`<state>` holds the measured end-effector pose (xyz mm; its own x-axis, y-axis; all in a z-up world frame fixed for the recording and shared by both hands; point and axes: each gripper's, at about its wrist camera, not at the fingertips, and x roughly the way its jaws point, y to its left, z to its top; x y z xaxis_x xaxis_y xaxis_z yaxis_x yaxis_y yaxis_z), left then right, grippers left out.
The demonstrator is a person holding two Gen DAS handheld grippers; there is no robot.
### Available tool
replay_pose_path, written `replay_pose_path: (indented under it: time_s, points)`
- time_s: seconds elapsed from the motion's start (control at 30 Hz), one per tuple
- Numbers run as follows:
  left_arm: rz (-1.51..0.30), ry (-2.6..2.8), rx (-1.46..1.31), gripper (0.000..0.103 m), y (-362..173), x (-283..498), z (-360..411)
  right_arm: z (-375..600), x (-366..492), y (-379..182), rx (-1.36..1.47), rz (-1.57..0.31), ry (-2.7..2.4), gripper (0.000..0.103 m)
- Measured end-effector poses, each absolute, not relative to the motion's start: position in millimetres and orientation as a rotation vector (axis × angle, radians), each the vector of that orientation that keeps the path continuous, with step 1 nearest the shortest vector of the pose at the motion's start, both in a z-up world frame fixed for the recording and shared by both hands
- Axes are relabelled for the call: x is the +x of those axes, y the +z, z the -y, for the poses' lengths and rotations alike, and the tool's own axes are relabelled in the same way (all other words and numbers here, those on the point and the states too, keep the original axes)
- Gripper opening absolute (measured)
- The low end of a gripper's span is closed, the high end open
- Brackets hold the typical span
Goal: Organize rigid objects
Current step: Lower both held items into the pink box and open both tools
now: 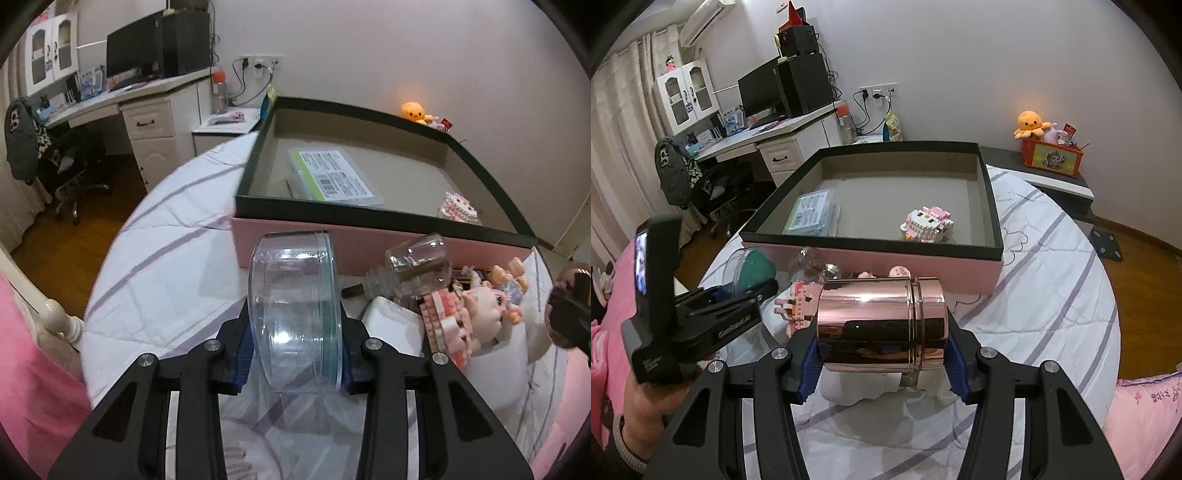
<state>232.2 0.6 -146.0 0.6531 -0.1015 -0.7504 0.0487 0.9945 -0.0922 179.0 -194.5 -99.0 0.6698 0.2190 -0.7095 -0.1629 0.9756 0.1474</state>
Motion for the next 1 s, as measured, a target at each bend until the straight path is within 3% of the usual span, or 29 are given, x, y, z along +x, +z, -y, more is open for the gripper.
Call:
replay_pose_path:
  time_s: [0.27,0.6,1.0]
  points:
    - [-0.767,-0.100,-0.057,0.037,-97,220,-3,194,191,-75,0.053,-0.758,0.234,0.056]
    - [-0.659,-0.150,-0.048,0.037,-39,288,18,193,259,-39,0.036,-0.691,0.240,0.056]
    - [-0.786,-0.187,-0.015,0.037,-77,386,53,203,359,-72,0.047,-0.796,0.196,0.057]
